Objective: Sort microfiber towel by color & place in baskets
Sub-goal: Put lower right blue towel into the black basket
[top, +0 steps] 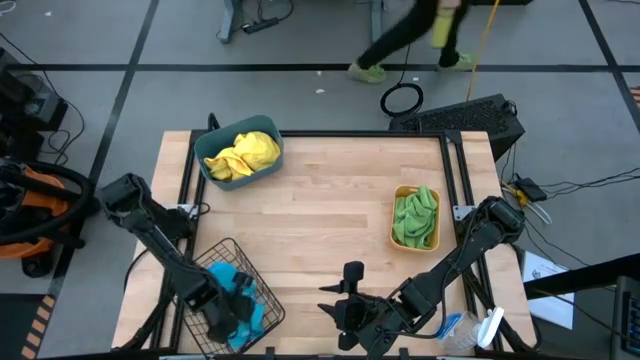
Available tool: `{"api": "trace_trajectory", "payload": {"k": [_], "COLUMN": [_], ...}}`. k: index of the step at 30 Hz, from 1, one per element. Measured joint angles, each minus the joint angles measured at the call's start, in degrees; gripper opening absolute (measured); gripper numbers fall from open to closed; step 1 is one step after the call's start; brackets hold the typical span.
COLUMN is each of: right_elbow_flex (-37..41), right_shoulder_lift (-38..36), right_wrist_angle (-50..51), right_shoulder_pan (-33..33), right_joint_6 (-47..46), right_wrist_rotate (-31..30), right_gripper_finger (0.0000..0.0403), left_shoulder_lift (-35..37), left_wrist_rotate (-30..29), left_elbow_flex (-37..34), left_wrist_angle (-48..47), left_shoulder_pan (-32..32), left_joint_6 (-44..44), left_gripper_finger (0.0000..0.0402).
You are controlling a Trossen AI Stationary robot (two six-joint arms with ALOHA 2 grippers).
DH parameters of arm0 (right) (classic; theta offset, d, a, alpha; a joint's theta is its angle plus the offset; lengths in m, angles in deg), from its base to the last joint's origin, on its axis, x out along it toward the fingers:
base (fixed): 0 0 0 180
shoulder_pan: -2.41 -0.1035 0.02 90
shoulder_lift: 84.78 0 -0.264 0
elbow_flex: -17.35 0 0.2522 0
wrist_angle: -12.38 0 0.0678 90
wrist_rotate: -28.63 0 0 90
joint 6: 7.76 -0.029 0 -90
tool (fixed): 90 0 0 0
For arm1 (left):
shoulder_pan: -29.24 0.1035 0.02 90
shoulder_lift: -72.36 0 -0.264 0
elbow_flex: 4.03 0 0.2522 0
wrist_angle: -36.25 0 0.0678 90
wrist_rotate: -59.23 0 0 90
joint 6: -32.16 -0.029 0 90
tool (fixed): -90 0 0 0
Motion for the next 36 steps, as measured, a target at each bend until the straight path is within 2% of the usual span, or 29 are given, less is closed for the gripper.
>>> {"api": "trace_trajectory", "payload": {"k": [6,15,20,22,24,27,29,33,36], "right_elbow_flex": [0.0,0.0,0.0,0.0,0.02,0.03,0.02,0.02,0.02], "right_shoulder_lift": [0.0,0.0,0.0,-0.18,-0.83,-2.89,-4.54,-7.76,-9.98], "right_wrist_angle": [0.0,0.02,-0.09,0.0,0.27,2.38,6.36,14.36,18.22], "right_shoulder_pan": [0.02,0.0,-0.07,-0.11,-0.11,0.09,0.13,0.85,1.43], "right_joint_6": [0.0,0.0,2.89,6.66,9.47,12.14,12.14,10.05,9.97], "right_wrist_rotate": [0.0,-0.06,-3.69,-3.78,-3.59,-2.92,-2.0,1.98,3.63], "right_gripper_finger": [0.0176,0.0176,0.0165,0.0153,0.0136,0.0103,0.0078,0.0022,0.0005], "left_shoulder_lift": [0.94,6.26,10.54,12.36,14.3,16.28,17.34,18.74,18.98], "left_wrist_rotate": [0.22,0.75,0.75,0.51,-2.99,-15.41,-20.95,-21.26,-16.36], "left_elbow_flex": [0.02,4.04,5.22,5.31,5.32,5.35,5.35,5.35,5.34], "left_wrist_angle": [-1.5,-6.39,-8.34,-7.95,-7.92,-6.08,-3.16,4.33,13.66], "left_shoulder_pan": [3.02,2.28,1.54,1.45,1.53,2.02,3.17,6.8,10.3], "left_joint_6": [2.45,2.9,1.15,-3.15,-9.88,-21.54,-28.93,-41.59,-51.46], "left_gripper_finger": [0.0027,0.0053,0.0054,0.0054,0.0054,0.0054,0.0054,0.0054,0.0054]}}
